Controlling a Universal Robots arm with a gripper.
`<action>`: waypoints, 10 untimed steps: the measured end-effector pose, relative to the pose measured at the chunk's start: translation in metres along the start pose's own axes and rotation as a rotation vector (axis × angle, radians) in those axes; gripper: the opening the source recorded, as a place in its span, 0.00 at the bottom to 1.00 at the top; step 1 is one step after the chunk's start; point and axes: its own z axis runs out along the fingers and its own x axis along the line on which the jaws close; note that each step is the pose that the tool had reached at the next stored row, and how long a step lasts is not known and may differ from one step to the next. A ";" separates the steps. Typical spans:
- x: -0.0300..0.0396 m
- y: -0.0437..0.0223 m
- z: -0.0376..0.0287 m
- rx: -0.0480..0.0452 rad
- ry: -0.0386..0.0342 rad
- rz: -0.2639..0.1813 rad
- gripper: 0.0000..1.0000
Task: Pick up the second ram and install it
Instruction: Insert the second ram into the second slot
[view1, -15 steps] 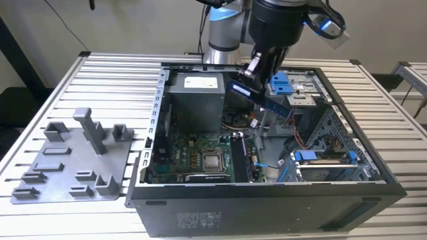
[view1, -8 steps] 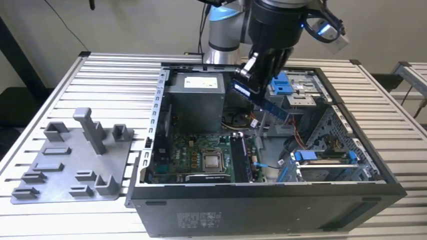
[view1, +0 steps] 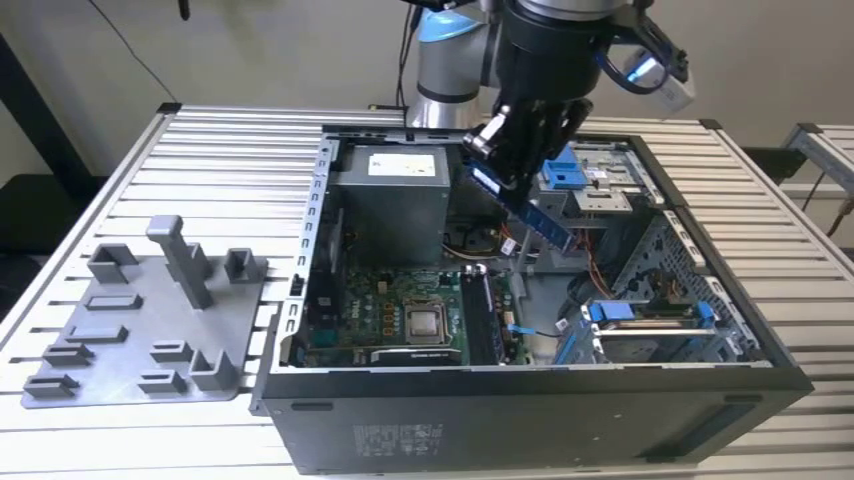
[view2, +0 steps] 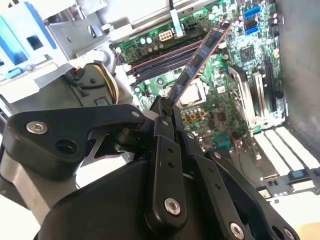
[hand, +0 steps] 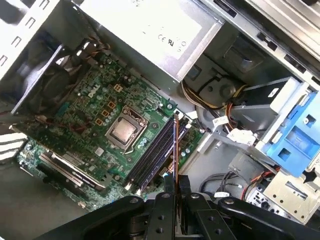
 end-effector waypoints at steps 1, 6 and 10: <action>0.0000 0.0000 0.0004 0.0001 0.0005 0.018 0.14; 0.0001 -0.0001 0.0021 0.0012 0.0024 0.103 0.14; 0.0002 -0.0001 0.0034 0.0023 0.0036 0.173 0.14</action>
